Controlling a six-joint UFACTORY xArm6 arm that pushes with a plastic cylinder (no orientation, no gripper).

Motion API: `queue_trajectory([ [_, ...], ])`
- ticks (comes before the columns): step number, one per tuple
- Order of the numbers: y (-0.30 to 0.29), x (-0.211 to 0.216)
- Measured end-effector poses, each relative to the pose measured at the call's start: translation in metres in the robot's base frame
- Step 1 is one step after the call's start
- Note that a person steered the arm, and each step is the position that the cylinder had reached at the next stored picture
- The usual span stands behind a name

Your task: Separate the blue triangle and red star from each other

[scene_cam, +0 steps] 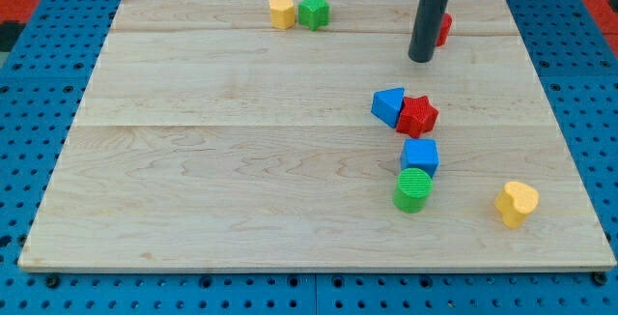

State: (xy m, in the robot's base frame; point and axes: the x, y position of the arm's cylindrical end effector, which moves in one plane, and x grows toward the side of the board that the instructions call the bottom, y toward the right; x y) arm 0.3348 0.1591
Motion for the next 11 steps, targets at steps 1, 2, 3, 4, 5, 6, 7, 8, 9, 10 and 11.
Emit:
queue_trajectory([
  [1,0.030,-0.020],
  [2,0.001,-0.051],
  [3,0.019,-0.062],
  [4,0.054,0.000],
  [5,0.104,0.067],
  [6,0.064,0.100],
  [7,0.054,0.127],
  [8,-0.006,0.128],
  [9,-0.057,0.121],
  [10,-0.059,0.088],
  [11,-0.073,0.052],
])
